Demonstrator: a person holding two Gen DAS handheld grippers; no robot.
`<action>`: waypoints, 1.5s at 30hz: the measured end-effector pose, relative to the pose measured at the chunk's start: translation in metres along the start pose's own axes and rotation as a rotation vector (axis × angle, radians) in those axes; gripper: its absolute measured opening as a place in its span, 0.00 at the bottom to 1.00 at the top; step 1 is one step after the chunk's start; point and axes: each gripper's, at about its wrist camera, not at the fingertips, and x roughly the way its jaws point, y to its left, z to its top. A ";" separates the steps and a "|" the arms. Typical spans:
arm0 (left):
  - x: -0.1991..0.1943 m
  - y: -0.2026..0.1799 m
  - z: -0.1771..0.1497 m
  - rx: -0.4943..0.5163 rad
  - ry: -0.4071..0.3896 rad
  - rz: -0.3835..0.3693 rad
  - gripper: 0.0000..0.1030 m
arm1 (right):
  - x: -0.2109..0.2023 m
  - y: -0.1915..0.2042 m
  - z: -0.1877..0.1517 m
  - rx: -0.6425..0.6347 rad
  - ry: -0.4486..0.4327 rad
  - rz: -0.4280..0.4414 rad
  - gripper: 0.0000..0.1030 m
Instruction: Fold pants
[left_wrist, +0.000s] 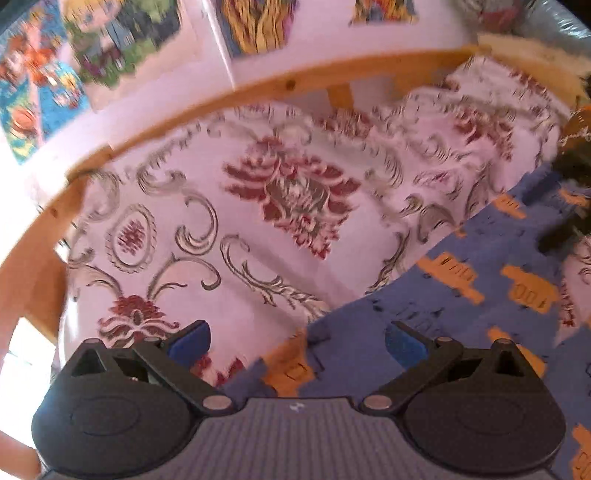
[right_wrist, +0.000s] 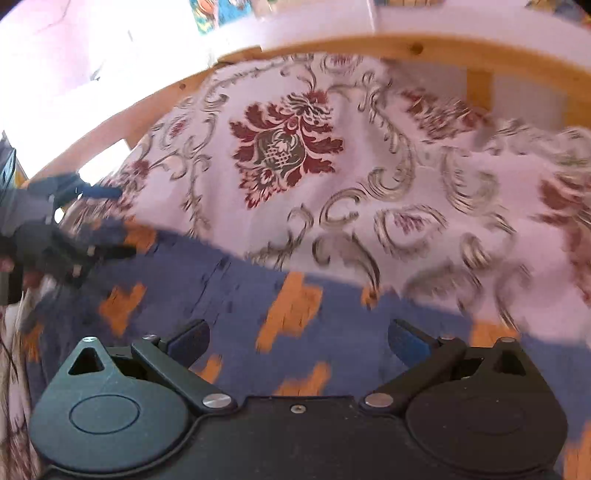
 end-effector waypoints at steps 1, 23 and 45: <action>0.008 0.004 0.003 0.012 0.022 -0.019 1.00 | 0.014 -0.005 0.010 -0.024 0.035 0.039 1.00; 0.055 0.002 0.026 0.282 0.223 -0.103 0.70 | 0.092 0.003 0.029 -0.416 0.242 -0.032 0.32; 0.034 -0.005 0.032 0.252 0.133 0.049 0.00 | 0.060 0.028 0.019 -0.464 -0.041 -0.258 0.01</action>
